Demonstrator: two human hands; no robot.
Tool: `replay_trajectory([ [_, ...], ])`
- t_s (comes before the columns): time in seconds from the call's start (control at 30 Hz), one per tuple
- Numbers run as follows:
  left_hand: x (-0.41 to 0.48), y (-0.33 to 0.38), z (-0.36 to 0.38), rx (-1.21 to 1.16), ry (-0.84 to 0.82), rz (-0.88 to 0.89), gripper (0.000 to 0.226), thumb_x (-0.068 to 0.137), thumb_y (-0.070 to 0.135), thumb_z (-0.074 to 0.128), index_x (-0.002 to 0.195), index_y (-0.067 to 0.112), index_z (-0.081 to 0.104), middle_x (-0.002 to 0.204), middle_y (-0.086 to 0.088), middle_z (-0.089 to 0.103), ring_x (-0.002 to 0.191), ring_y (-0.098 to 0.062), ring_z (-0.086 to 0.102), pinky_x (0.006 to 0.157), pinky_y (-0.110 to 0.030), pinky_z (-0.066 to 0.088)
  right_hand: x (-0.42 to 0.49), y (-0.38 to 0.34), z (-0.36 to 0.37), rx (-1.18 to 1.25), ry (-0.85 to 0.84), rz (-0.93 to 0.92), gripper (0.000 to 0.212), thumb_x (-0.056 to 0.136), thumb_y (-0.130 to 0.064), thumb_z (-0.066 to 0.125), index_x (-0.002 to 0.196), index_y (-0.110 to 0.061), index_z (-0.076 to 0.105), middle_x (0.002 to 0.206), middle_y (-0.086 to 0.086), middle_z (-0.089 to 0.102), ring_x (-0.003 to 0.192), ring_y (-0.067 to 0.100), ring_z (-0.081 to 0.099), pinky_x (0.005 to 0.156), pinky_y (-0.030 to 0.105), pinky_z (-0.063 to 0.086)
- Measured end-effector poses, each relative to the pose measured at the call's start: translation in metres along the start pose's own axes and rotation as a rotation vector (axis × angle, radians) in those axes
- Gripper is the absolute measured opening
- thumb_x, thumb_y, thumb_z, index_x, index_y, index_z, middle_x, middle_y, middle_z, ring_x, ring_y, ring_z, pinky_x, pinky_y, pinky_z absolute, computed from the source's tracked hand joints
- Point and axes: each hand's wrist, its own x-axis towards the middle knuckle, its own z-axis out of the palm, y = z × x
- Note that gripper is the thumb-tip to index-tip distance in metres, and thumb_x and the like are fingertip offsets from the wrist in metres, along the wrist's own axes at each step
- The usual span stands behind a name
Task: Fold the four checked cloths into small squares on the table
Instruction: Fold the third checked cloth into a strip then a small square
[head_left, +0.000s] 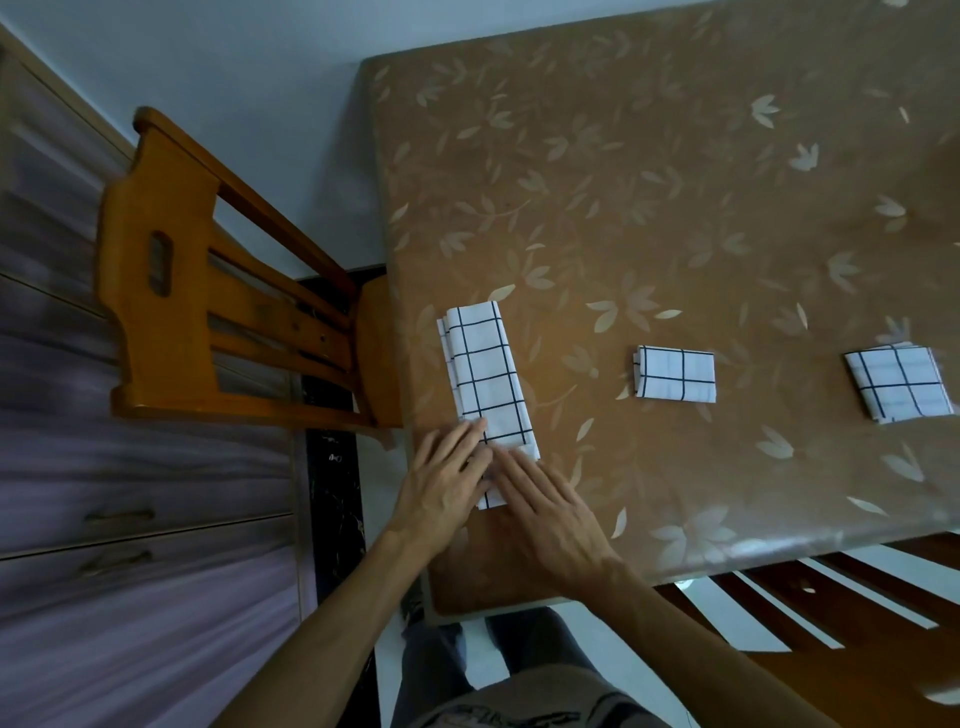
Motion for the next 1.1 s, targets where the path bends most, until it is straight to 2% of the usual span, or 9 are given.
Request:
replay_trajectory([
  [0.17,-0.002,-0.003,0.007,0.017,-0.029,-0.021,0.045,0.098,0.046,0.051,0.134,0.019,0.058,0.154,-0.005,0.043,0.142,-0.023,0.039,0.105,-0.051,0.041,-0.015,0.008,0.006,-0.028,-0.168,0.149,0.07,0.1,-0.054,0.033,0.155,-0.012,0.023,0.163,0.009,0.016,0.15,0.023,0.013,0.117,0.047,0.018],
  [0.33,-0.011,0.001,0.007,0.116,-0.061,-0.001,0.054,0.103,0.046,0.036,0.149,0.018,0.041,0.161,-0.011,0.028,0.149,-0.027,0.025,0.115,-0.052,0.03,-0.014,0.007,0.006,-0.043,-0.208,0.159,0.071,0.099,-0.053,0.03,0.155,-0.01,0.022,0.163,0.01,0.015,0.151,0.025,0.012,0.117,0.049,0.017],
  [0.43,-0.017,0.004,-0.001,0.131,-0.043,-0.014,0.06,0.103,0.046,0.038,0.153,0.014,0.034,0.163,-0.013,0.023,0.15,-0.029,0.021,0.118,-0.05,0.029,-0.013,0.006,0.005,-0.05,-0.184,0.166,0.067,0.1,-0.049,0.03,0.154,-0.01,0.025,0.162,0.01,0.017,0.15,0.025,0.015,0.115,0.048,0.018],
  [0.57,-0.028,0.01,-0.006,0.028,-0.015,0.159,0.052,0.101,0.047,0.045,0.139,0.013,0.053,0.153,-0.009,0.044,0.142,-0.023,0.04,0.113,-0.046,0.037,-0.012,0.007,0.005,-0.027,-0.136,0.166,0.062,0.095,-0.038,0.044,0.15,-0.011,0.036,0.158,0.009,0.029,0.147,0.025,0.023,0.114,0.047,0.024],
  [0.7,-0.023,0.008,-0.001,-0.011,0.0,0.145,0.031,0.1,0.025,0.051,0.126,0.012,0.063,0.142,-0.008,0.056,0.134,-0.022,0.049,0.098,-0.041,0.05,0.001,0.007,-0.004,0.035,-0.134,0.199,0.056,0.085,-0.03,0.044,0.136,-0.011,0.056,0.144,0.009,0.052,0.13,0.027,0.051,0.1,0.046,0.049],
  [0.83,-0.013,0.016,-0.019,-0.281,0.005,-0.028,0.031,0.102,0.019,0.046,0.127,0.011,0.062,0.127,-0.005,0.066,0.12,-0.018,0.06,0.095,-0.036,0.053,0.018,0.013,-0.022,0.228,-0.041,0.242,0.051,0.081,-0.015,0.048,0.132,-0.01,0.055,0.13,0.008,0.059,0.111,0.03,0.057,0.091,0.042,0.049],
  [0.9,-0.005,0.016,-0.031,-0.449,-0.009,-0.184,0.028,0.105,0.024,0.043,0.123,0.015,0.061,0.112,-0.001,0.068,0.101,-0.013,0.064,0.083,-0.031,0.054,0.025,0.023,-0.027,0.359,-0.013,0.307,0.055,0.081,-0.004,0.055,0.135,-0.013,0.051,0.127,0.005,0.06,0.106,0.028,0.055,0.088,0.04,0.047],
  [1.03,0.018,0.011,-0.043,-0.604,0.025,-0.331,0.023,0.105,0.025,0.044,0.117,0.016,0.062,0.084,0.011,0.059,0.072,0.0,0.056,0.062,-0.013,0.04,0.046,0.041,-0.033,0.6,-0.033,0.434,0.042,0.098,-0.02,0.053,0.139,-0.021,0.045,0.118,0.003,0.066,0.102,0.022,0.063,0.081,0.032,0.05],
  [1.1,0.03,0.007,-0.042,-0.702,0.071,-0.429,0.021,0.105,0.025,0.046,0.116,0.016,0.062,0.079,0.016,0.055,0.069,0.002,0.055,0.06,-0.013,0.039,0.058,0.048,-0.036,0.647,-0.034,0.458,0.038,0.099,-0.026,0.053,0.137,-0.021,0.046,0.111,0.002,0.068,0.096,0.02,0.065,0.078,0.033,0.052],
])
